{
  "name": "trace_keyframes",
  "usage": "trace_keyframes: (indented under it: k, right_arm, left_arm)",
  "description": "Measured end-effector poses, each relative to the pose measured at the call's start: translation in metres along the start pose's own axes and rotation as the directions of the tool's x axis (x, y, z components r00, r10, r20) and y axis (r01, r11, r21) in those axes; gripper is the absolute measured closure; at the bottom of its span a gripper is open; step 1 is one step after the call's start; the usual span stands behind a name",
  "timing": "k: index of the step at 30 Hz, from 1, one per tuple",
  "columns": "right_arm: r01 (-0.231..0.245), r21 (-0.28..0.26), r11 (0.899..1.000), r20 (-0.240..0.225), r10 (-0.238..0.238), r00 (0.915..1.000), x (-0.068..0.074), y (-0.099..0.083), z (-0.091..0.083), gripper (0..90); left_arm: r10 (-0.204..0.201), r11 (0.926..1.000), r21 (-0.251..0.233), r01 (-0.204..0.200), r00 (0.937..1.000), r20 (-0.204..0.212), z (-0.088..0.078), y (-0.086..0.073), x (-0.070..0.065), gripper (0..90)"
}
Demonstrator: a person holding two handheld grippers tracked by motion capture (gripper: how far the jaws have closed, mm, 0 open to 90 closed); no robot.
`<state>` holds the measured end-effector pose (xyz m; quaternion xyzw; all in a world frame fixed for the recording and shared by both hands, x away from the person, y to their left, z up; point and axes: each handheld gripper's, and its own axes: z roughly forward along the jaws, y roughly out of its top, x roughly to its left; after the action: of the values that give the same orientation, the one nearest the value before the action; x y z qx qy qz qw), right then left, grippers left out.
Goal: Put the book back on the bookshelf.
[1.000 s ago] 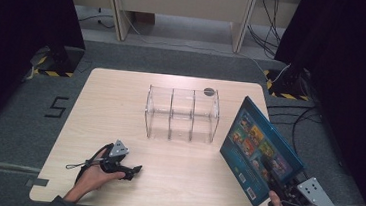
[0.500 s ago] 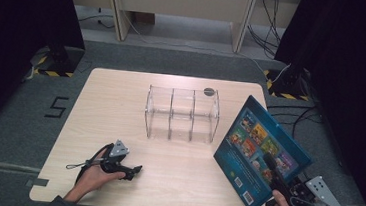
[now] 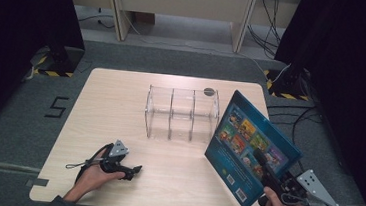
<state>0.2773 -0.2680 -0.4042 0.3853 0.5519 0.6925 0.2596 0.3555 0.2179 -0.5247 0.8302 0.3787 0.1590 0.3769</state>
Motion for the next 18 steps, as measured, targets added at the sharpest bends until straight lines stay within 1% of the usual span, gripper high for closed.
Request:
trace_keyframes:
  k: [8,11,14,16,18]
  right_arm:
    - [-0.002,-0.001,1.0,-0.014,0.002,0.9999,0.007,0.006,0.02,82.3]
    - [0.004,-0.006,1.0,-0.013,-0.004,0.9999,0.008,0.009,0.028,82.3]
    - [0.006,-0.013,1.0,-0.008,-0.006,1.0,0.008,0.011,0.035,82.2]
    - [0.002,-0.016,1.0,-0.005,-0.002,1.0,0.008,0.012,0.04,82.3]
    - [0.011,-0.017,1.0,0.0,-0.011,0.9999,0.009,0.013,0.044,82.3]
  left_arm:
    - [-0.003,1.0,0.0,0.003,1.0,-0.003,-0.002,-0.002,0.005,8.9]
    - [-0.001,1.0,0.0,0.001,1.0,-0.001,-0.003,-0.002,0.007,8.8]
    - [-0.011,0.9999,0.004,0.011,0.9999,-0.012,-0.003,-0.003,0.01,6.8]
    - [-0.011,0.9999,0.004,0.011,0.9999,-0.012,-0.003,-0.003,0.011,6.5]
    - [-0.012,0.9999,0.005,0.012,0.9998,-0.014,-0.003,-0.003,0.012,6.4]
